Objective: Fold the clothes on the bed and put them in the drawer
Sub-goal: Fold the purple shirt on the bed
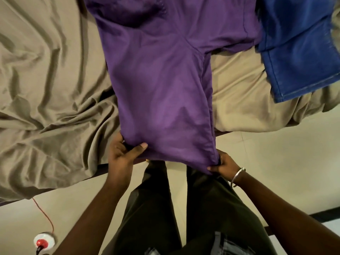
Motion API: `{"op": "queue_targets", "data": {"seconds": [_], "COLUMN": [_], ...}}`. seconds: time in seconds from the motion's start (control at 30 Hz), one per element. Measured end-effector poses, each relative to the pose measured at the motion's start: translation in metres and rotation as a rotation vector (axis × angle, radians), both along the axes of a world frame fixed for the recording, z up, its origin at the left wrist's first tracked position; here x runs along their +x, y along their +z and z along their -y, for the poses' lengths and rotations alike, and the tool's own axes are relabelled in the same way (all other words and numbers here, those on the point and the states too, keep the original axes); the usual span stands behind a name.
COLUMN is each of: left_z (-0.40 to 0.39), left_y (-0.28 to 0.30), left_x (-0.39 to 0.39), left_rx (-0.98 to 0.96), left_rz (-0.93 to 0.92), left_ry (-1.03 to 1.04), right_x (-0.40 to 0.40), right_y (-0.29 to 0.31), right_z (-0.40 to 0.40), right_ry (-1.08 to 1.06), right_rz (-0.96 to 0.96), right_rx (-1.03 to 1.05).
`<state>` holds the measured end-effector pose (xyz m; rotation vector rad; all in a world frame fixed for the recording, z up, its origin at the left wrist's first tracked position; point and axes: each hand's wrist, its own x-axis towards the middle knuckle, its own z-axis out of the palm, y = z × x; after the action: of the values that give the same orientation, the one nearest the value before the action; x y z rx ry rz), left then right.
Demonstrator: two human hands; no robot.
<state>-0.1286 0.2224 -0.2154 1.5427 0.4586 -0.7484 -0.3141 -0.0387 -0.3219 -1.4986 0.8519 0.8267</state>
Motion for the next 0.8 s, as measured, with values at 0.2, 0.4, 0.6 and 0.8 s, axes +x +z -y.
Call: {"op": "queue_targets", "data": {"seconds": [0.2, 0.4, 0.6, 0.8], "left_z": [-0.025, -0.03, -0.03, -0.028], "left_y": [-0.03, -0.057, -0.085, -0.09], "left_x": [-0.026, -0.058, -0.077, -0.071], "left_rx": [0.04, 0.284, 0.463, 0.858], "left_rz": [-0.342, -0.321, -0.296, -0.369], "left_ry": [-0.391, -0.428, -0.481, -0.797], "right_x": [0.004, 0.012, -0.004, -0.01], "right_y": [-0.003, 0.003, -0.001, -0.004], "right_z": [-0.003, -0.007, 0.0, -0.005], "right_ry": [-0.075, -0.081, 0.102, 0.243], "right_rz": [-0.04, 0.038, 0.094, 0.016], "right_rx": [0.153, -0.188, -0.32, -0.386]}}
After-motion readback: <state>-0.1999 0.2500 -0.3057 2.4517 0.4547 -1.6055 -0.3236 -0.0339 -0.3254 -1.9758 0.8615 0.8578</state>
